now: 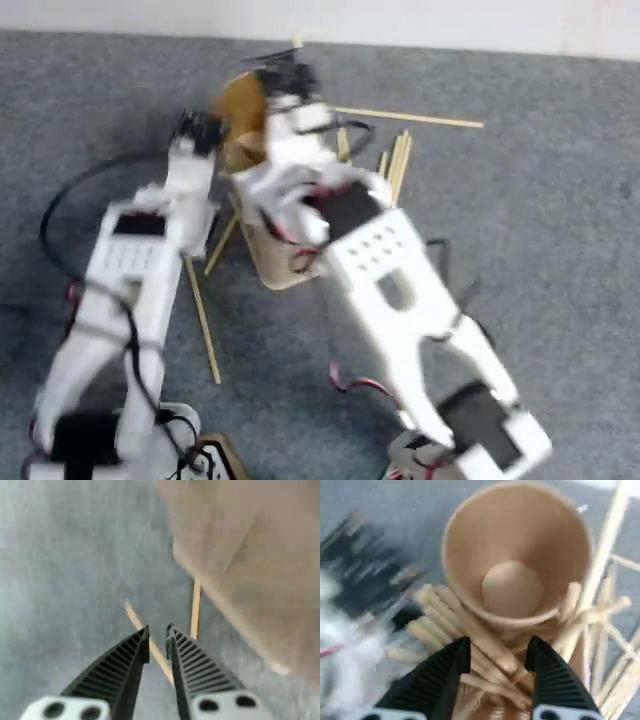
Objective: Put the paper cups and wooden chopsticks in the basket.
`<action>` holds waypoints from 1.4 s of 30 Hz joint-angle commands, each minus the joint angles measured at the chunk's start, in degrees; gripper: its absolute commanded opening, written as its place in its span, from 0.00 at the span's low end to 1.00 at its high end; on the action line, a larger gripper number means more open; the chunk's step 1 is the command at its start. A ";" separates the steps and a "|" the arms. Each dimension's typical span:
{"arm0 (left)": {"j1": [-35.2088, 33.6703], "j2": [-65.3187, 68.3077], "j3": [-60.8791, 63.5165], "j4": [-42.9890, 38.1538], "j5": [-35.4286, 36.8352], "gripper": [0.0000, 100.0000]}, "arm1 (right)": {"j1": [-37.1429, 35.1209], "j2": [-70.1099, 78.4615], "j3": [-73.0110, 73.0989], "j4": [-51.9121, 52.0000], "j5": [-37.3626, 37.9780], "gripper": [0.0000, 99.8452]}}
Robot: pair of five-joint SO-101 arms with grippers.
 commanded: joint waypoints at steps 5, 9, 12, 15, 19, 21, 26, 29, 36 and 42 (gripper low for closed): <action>-4.44 20.26 -36.70 19.08 -0.53 0.10 | 12.88 3.47 -21.93 17.36 0.09 0.19; -7.08 21.76 -41.98 20.04 -0.53 0.10 | 21.67 3.47 -29.93 22.11 3.34 0.19; -7.78 21.76 -43.65 22.51 -0.26 0.10 | 24.40 3.47 -34.77 24.48 4.31 0.19; -10.07 21.67 -46.46 26.29 2.90 0.10 | 25.63 3.47 -38.46 25.63 6.77 0.19; -16.22 17.98 -50.07 31.38 4.48 0.10 | 30.20 6.37 -32.22 24.22 7.56 0.19; -18.24 14.11 -49.71 32.26 4.48 0.10 | 32.40 7.78 -25.89 18.24 7.56 0.19; -19.03 -1.80 -35.65 31.82 4.04 0.10 | 32.84 4.00 -10.15 4.09 7.56 0.12; -18.95 -12.44 -21.05 29.80 1.58 0.10 | 29.85 -4.70 0.57 0.57 8.00 0.09; -19.12 -28.97 15.25 13.71 1.49 0.10 | 26.95 -22.02 37.93 -25.27 14.33 0.10; -19.30 -30.73 30.73 2.02 1.67 0.10 | 26.42 -18.33 48.57 -36.70 17.76 0.10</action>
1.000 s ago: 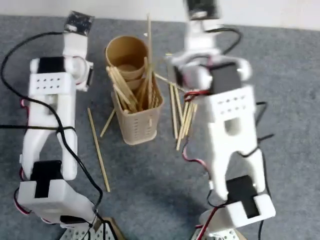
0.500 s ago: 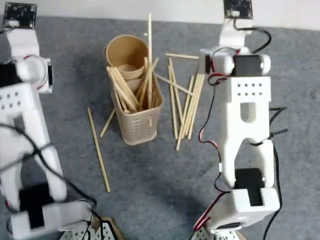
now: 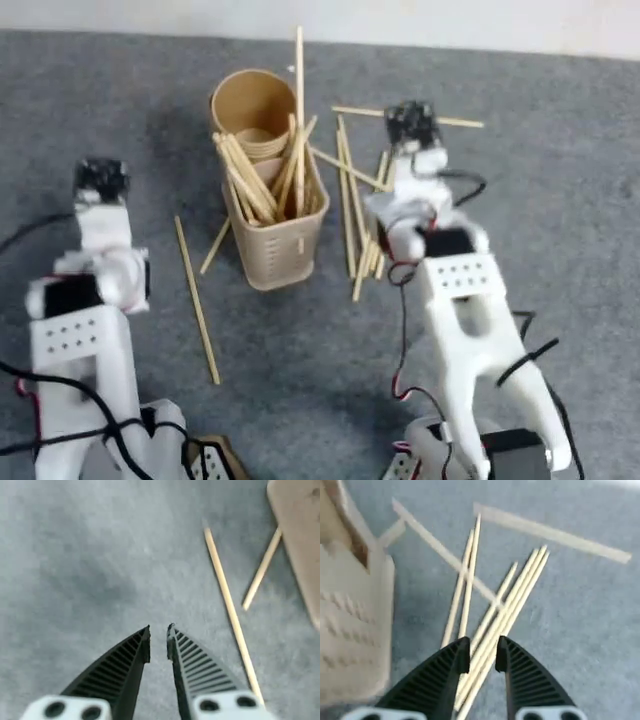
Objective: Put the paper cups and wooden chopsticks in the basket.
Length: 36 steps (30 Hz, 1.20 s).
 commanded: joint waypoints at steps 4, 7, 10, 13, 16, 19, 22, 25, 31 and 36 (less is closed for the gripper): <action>-2.24 -1.45 7.87 -9.05 -0.35 0.10 | -1.71 8.66 0.57 -8.48 1.23 0.10; -2.24 -1.45 9.19 -9.41 -0.35 0.10 | -2.51 16.13 -1.80 -11.21 1.23 0.14; -2.24 -1.45 9.27 -9.41 -0.35 0.10 | -2.15 23.25 -6.99 -11.03 1.23 0.20; -2.24 -1.45 9.27 -9.49 -0.35 0.10 | -1.10 29.58 -11.30 -10.95 1.23 0.20; -2.24 -1.45 9.36 -9.49 -0.35 0.10 | -0.22 34.51 -14.37 -10.95 1.23 0.20; -2.15 -1.45 9.45 -9.49 -0.35 0.10 | 0.92 36.26 -15.52 -10.95 1.14 0.18; -2.15 -1.45 9.45 -9.49 -0.35 0.10 | 2.15 36.62 -15.43 -10.86 1.14 0.13; -2.15 -1.45 9.45 -9.49 -0.35 0.10 | 3.30 36.62 -15.43 -10.86 1.05 0.08; -2.15 -1.45 9.45 -9.49 -0.35 0.10 | 4.53 36.62 -15.52 -8.84 1.14 0.05; -2.15 -1.45 9.45 -9.49 -0.35 0.10 | 3.56 36.62 -18.24 7.25 1.14 0.05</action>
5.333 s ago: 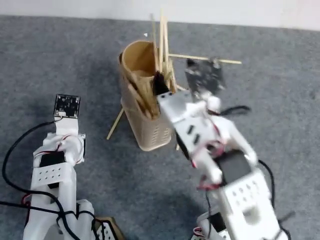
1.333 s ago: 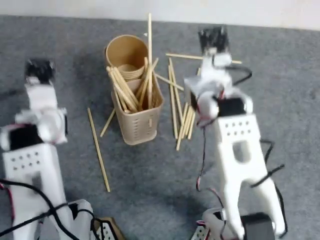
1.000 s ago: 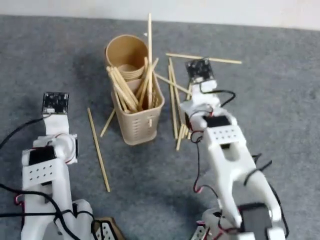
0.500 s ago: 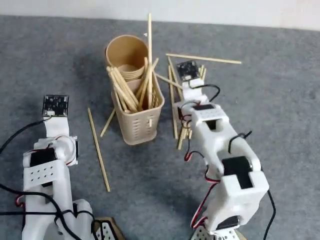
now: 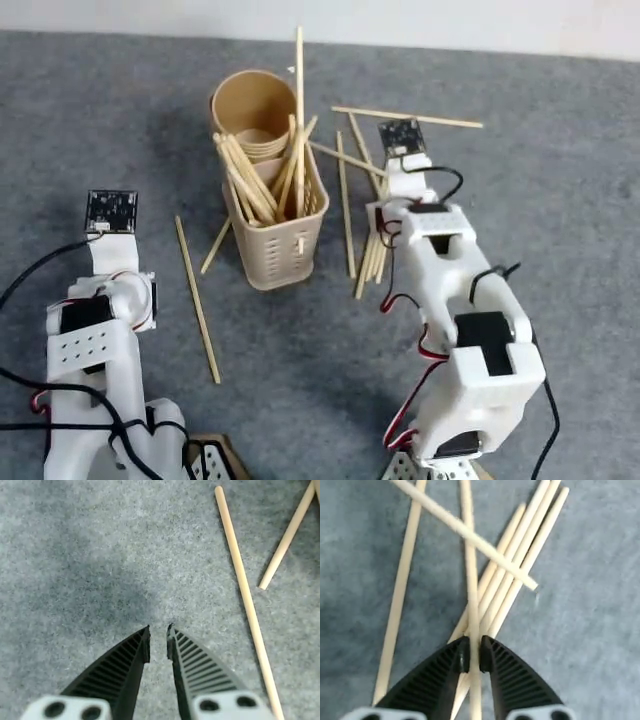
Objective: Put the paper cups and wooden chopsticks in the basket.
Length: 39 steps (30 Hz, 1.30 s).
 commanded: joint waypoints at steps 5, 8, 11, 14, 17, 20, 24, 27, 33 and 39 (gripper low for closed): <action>-0.31 -1.19 -0.22 -0.79 -0.35 0.10 | -3.30 2.07 -6.55 18.33 0.18 0.07; -0.31 -1.19 -0.22 -0.79 -0.35 0.10 | -5.32 5.23 -10.15 25.27 -0.09 0.14; -0.31 -1.19 -0.22 -0.79 -0.35 0.10 | -5.14 8.92 -14.64 29.93 -3.25 0.16; -0.31 -1.19 -0.22 -0.79 -0.35 0.10 | -2.15 12.26 -19.30 29.85 -5.98 0.13; -0.31 -1.19 -0.22 -0.79 -0.35 0.10 | 0.66 15.69 -23.96 29.85 -7.30 0.07; -0.31 -1.19 -0.22 -0.79 -0.35 0.10 | 2.24 18.42 -26.86 30.20 -7.30 0.04; 0.13 -1.19 -0.22 -0.79 -0.35 0.10 | 3.65 17.01 -27.47 30.29 -7.65 0.01; 0.92 -1.19 -0.13 -0.79 -0.35 0.10 | 5.05 10.33 -27.30 30.02 -8.44 0.01; 0.92 -1.19 -0.13 -0.79 -0.35 0.10 | 5.41 -15.08 -27.21 29.76 -10.73 0.01; 0.92 -1.19 2.33 -5.45 -0.35 0.10 | 1.27 -35.21 -25.89 25.19 -10.90 0.01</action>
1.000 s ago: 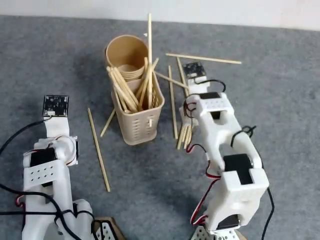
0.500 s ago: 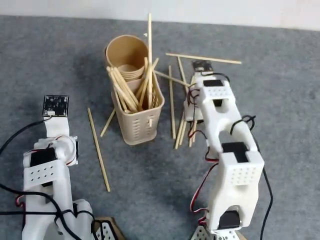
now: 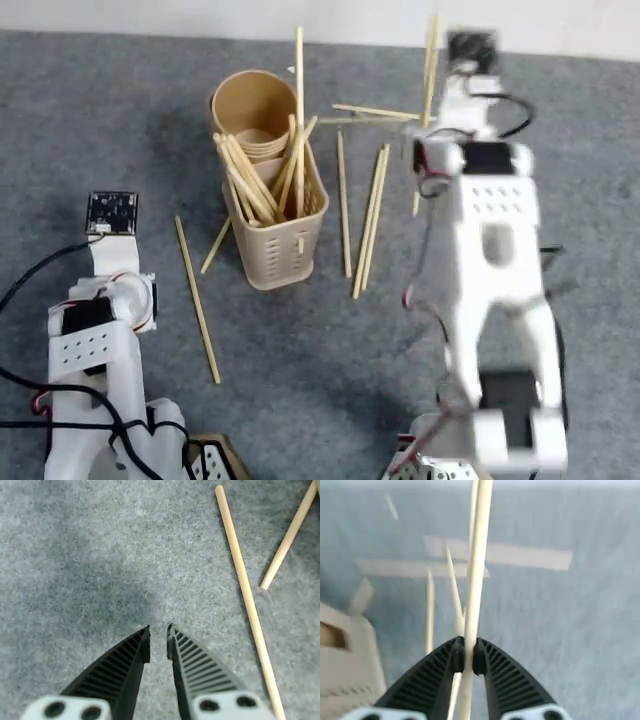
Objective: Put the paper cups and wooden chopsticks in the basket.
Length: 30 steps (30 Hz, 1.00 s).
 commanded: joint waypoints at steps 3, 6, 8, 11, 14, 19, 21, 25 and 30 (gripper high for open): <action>0.92 -1.19 0.48 -3.25 -0.35 0.10 | -9.19 -15.69 2.33 -7.87 -0.79 0.01; 0.92 -1.19 0.48 -3.25 -0.35 0.10 | -15.43 -19.82 7.16 -15.87 -0.97 0.01; 0.92 -1.19 0.57 -3.34 -0.35 0.10 | -19.47 -22.73 10.77 -21.41 -3.08 0.01; 0.92 -1.19 0.57 -3.43 -0.35 0.10 | -24.75 -27.38 19.82 -29.49 -5.10 0.01; 0.92 -1.19 0.57 -3.43 -0.35 0.10 | -28.44 -31.69 32.04 -40.31 -5.19 0.01; 0.92 -1.19 0.57 -3.34 -0.35 0.10 | -30.73 -32.31 48.48 -53.49 -5.19 0.01; 0.92 -1.19 0.57 -3.34 -0.35 0.10 | -30.55 -31.69 52.70 -55.69 -5.19 0.01; 0.92 -1.19 0.57 -3.34 -0.35 0.10 | -30.37 -32.13 57.89 -55.25 -5.27 0.11; 1.01 -1.19 0.66 -3.34 -0.35 0.10 | -30.64 -38.20 50.59 -41.54 -5.27 0.22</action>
